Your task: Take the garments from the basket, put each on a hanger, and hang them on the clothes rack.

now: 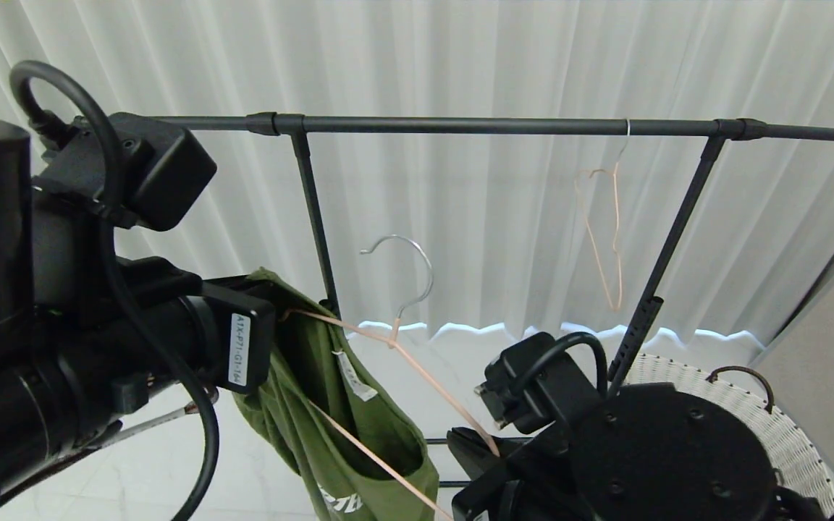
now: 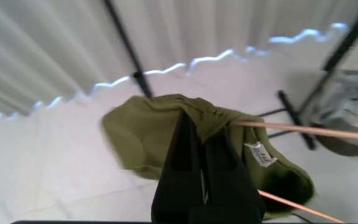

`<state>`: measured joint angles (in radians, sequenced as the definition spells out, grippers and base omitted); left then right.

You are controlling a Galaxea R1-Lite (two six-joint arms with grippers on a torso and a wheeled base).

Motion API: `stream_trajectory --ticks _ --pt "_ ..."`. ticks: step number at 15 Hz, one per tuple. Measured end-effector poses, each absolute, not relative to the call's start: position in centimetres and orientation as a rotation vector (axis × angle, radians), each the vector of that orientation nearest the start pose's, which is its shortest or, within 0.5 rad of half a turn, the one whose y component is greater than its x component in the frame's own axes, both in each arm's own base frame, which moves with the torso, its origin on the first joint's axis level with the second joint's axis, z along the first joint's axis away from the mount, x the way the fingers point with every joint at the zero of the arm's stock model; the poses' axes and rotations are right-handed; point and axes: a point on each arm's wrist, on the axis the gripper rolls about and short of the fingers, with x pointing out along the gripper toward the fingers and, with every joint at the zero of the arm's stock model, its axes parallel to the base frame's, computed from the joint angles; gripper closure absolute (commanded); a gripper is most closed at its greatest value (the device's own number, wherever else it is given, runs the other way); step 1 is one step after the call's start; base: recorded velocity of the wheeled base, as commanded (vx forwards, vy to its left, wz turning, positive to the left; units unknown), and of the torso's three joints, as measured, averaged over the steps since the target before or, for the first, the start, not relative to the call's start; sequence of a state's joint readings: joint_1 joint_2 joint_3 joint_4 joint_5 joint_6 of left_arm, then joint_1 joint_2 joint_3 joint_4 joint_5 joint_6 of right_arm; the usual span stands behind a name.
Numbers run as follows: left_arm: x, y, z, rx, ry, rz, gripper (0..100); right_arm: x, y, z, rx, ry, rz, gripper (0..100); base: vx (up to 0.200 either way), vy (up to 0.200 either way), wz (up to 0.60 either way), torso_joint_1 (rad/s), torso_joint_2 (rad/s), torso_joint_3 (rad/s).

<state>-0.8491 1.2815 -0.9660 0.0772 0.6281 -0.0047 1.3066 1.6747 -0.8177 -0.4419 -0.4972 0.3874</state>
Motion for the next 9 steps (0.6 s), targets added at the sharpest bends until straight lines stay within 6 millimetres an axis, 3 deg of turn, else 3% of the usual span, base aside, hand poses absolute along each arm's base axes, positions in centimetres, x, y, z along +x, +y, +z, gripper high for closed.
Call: stream_trajectory --ticks 5,9 --pt "14.8 -12.6 26.7 0.291 0.299 -0.155 100 7.1 25.9 18.2 0.068 0.355 0.821 100 0.0 0.0 0.0 0.0 0.0 0.0" --pt "14.0 -13.2 27.0 0.289 0.286 -0.24 100 6.9 25.7 18.1 0.071 0.368 0.871 100 0.0 0.0 0.0 0.0 0.0 0.0"
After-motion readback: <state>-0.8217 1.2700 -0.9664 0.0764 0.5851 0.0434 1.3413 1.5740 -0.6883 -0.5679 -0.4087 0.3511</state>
